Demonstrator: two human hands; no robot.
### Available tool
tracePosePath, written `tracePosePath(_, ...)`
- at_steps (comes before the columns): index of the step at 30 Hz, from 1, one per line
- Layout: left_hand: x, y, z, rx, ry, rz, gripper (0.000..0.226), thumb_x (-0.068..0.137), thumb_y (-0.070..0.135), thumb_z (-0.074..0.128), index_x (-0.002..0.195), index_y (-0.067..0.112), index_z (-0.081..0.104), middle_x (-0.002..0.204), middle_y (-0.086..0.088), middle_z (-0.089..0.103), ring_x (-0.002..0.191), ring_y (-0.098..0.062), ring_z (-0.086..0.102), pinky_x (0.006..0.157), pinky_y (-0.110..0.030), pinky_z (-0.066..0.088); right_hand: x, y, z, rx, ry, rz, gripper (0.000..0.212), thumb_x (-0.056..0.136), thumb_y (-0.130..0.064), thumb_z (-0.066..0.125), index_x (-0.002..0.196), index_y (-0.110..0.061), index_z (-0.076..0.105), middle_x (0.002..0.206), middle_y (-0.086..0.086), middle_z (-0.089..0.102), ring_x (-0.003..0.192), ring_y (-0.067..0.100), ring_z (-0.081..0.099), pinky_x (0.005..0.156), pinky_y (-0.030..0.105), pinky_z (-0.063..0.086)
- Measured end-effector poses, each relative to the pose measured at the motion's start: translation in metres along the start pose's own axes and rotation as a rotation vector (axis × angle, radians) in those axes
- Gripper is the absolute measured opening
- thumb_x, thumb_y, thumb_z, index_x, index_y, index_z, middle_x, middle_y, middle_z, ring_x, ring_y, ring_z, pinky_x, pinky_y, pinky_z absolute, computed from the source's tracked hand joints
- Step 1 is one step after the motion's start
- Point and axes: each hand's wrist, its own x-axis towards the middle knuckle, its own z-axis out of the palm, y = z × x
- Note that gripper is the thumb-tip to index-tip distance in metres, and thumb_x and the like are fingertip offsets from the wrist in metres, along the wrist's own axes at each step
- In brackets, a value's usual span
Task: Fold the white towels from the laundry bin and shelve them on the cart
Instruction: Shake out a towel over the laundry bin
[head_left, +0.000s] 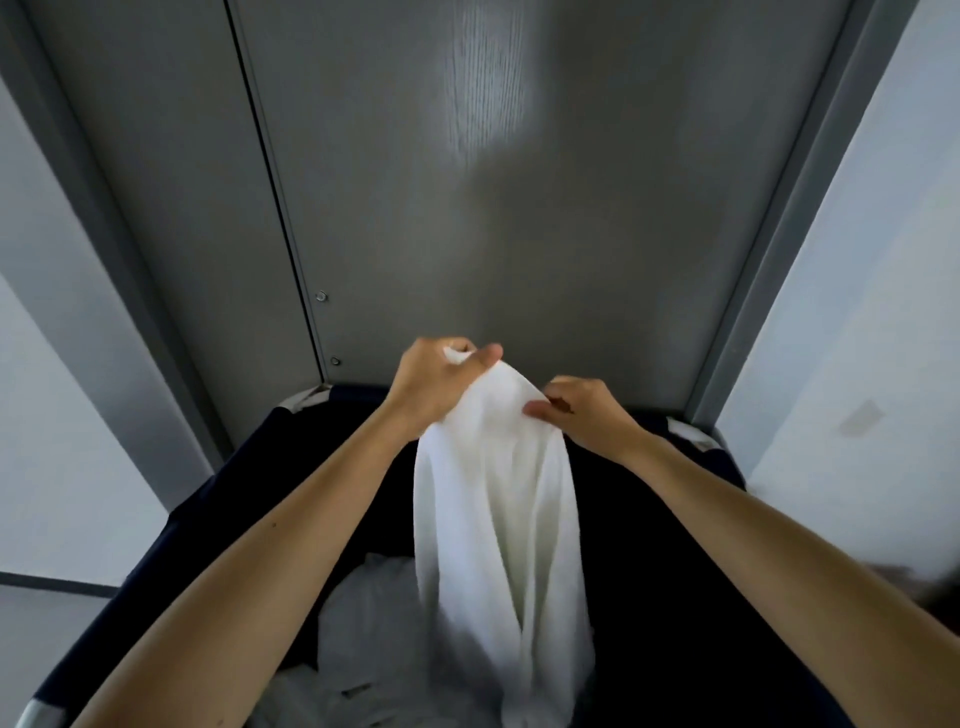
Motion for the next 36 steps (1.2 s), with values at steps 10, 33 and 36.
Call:
tracePosePath(10, 0.005, 0.051, -0.022, -0.718, 0.179, 0.033, 0.033, 0.092, 0.023, 0.058, 0.062, 0.013, 0.049, 0.055, 0.001, 0.056, 0.056, -0.013, 0.055, 0.059, -0.025, 0.048, -0.010, -0.002, 0.045, 0.013, -0.342, 0.298, 0.040, 0.097, -0.031, 0.045, 0.125, -0.004, 0.056, 0.127, 0.012, 0.058, 0.117, 0.027, 0.054, 0.090, 0.026, 0.041)
tracePosePath(33, 0.010, -0.020, 0.004, -0.012, 0.066, 0.070, 0.013, 0.084, 0.018, 0.066, 0.073, 0.018, 0.059, 0.067, 0.010, 0.053, 0.063, -0.006, 0.047, 0.058, -0.018, 0.037, 0.012, -0.033, 0.007, -0.118, -0.063, 0.069, 0.041, 0.098, -0.020, 0.044, 0.059, -0.016, 0.031, 0.065, 0.002, 0.043, 0.070, 0.020, 0.043, 0.055, 0.026, 0.025)
tracePosePath(36, 0.017, -0.011, 0.000, 0.108, -0.036, 0.178, 0.024, 0.079, 0.027, 0.073, 0.100, 0.028, 0.062, 0.094, 0.019, 0.059, 0.088, -0.001, 0.053, 0.073, -0.008, 0.037, 0.011, -0.033, -0.004, -0.141, -0.088, -0.006, 0.029, 0.097, -0.017, 0.047, 0.069, -0.008, 0.048, 0.075, 0.004, 0.048, 0.077, 0.022, 0.048, 0.063, 0.026, 0.029)
